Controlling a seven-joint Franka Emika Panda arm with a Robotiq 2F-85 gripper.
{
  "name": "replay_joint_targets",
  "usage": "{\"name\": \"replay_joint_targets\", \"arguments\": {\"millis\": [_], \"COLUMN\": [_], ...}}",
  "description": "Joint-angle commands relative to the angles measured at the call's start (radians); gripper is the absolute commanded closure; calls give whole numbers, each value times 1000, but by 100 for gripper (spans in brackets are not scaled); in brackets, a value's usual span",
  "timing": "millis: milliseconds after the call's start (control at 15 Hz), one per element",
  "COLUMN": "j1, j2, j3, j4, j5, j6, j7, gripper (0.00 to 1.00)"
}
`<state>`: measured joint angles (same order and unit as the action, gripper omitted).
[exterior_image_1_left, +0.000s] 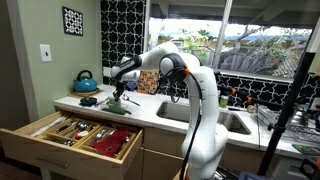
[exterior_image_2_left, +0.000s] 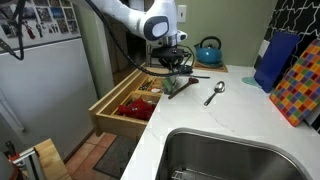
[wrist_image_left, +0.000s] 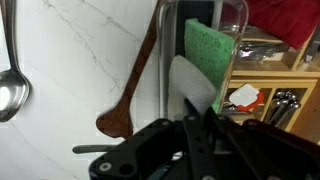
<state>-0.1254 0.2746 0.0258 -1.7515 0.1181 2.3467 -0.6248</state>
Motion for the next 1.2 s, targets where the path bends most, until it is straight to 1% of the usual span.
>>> {"name": "replay_joint_targets", "arguments": {"millis": [0,133,400,600,733,1133], "j1": [-11,-12,-4,-6,-11,-24], "j2": [-30,-74,-120,-108,-96,-62], "j3": [7,8,-48,-97,-116,-133], "j4": [0,-11,-8,-14,-28,-65], "j5": [28,41,-52,-158,-193,-208], "j6": [-26,-28,-33,-41,-66,-102], "j7": [-10,-19,80,173,208,231], "gripper": [98,98,98,98,98,98]}}
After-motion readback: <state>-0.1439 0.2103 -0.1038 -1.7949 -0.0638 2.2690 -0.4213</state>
